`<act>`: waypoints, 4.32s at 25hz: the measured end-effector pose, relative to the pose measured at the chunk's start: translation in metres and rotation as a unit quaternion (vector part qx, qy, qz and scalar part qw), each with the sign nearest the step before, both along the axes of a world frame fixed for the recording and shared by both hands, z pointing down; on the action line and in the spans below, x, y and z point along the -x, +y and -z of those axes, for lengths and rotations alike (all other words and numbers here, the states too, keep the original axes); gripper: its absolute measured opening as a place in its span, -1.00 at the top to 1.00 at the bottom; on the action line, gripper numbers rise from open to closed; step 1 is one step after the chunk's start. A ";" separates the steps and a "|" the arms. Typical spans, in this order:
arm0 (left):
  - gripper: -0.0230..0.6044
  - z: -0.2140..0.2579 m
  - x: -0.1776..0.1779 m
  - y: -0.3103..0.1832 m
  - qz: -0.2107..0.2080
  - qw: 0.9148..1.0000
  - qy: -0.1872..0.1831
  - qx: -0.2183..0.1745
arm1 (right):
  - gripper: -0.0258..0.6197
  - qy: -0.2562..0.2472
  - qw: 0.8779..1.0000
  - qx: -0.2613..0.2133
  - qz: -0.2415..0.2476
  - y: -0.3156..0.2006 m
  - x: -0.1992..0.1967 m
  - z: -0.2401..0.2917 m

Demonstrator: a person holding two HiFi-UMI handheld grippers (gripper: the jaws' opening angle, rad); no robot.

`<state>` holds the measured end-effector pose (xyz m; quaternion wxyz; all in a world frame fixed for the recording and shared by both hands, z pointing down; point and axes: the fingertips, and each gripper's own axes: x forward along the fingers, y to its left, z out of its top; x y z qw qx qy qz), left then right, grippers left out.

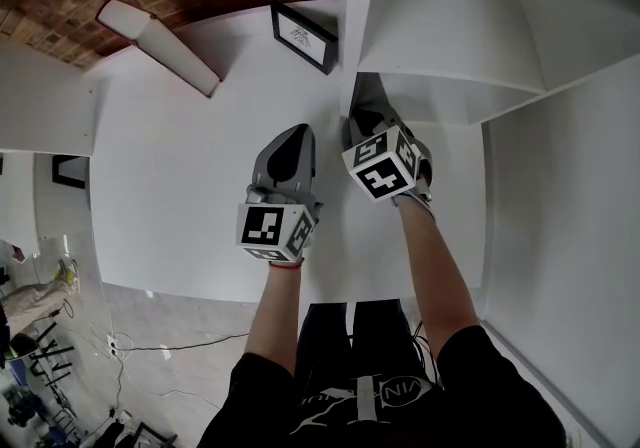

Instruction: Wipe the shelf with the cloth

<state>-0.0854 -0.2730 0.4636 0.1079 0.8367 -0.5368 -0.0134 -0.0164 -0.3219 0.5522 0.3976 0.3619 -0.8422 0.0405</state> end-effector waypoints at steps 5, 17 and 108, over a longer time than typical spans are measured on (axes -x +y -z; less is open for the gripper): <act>0.90 -0.004 -0.002 0.000 0.000 1.000 0.000 0.004 | 0.89 0.004 1.000 -0.007 0.001 -0.007 -0.001 0.000; 0.90 -0.009 -0.012 -0.003 -0.007 1.000 0.001 0.007 | 0.89 0.036 0.992 -0.032 -0.114 -0.047 -0.101 0.000; 0.90 0.103 -0.019 0.089 -0.042 0.998 -0.024 -0.026 | 0.86 -0.208 0.972 -0.066 -0.092 0.129 -0.105 0.177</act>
